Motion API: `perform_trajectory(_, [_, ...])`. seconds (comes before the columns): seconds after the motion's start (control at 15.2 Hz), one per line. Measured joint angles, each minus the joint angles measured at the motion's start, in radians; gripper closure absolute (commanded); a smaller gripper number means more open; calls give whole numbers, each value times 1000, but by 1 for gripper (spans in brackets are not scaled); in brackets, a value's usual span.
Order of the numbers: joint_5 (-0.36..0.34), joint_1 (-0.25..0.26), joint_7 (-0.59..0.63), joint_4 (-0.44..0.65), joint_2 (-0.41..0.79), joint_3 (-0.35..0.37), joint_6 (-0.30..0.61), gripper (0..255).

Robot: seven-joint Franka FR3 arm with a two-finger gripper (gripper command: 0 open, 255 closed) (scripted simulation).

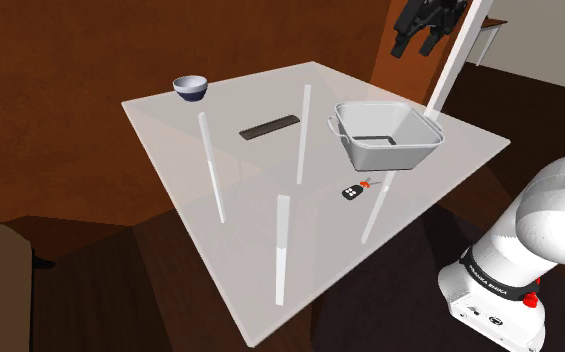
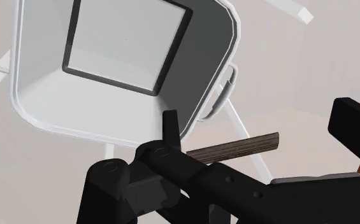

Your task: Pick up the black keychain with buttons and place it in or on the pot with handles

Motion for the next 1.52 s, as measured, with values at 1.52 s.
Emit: perform_trajectory(1.52, [169, -25, 569, -494, 144, 334, 464, 0])
